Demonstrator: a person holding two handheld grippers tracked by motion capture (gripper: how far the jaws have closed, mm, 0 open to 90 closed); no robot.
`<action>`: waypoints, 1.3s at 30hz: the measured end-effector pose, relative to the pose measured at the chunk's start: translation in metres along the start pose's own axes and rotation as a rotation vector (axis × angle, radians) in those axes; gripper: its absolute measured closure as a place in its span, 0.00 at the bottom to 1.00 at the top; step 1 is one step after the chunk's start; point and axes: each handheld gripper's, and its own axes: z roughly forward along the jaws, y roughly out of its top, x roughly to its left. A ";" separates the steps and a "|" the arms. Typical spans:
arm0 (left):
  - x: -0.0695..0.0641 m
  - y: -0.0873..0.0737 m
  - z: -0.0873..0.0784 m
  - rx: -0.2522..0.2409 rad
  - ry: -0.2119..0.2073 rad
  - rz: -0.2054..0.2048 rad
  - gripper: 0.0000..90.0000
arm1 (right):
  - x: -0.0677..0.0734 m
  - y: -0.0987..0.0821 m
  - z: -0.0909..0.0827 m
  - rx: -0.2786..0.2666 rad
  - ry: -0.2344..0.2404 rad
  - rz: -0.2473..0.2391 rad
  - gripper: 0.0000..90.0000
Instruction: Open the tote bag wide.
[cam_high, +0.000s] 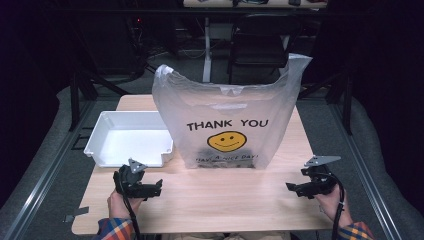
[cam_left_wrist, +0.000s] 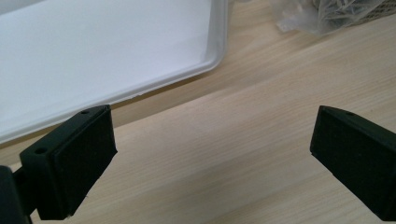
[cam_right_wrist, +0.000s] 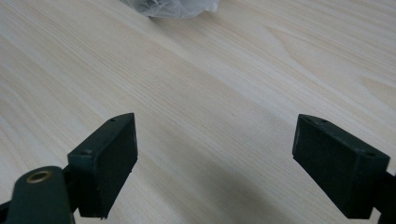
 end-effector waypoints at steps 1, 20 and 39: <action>0.001 0.000 -0.001 -0.012 -0.003 -0.003 0.00 | 0.000 0.000 0.000 -0.003 -0.006 0.000 0.15; -0.003 0.004 -0.007 -0.045 -0.063 -0.011 0.07 | 0.007 0.005 0.001 0.005 -0.029 -0.008 0.23; -0.012 0.023 -0.011 -0.103 -0.091 0.013 0.17 | 0.014 0.021 -0.004 -0.028 -0.030 -0.052 0.44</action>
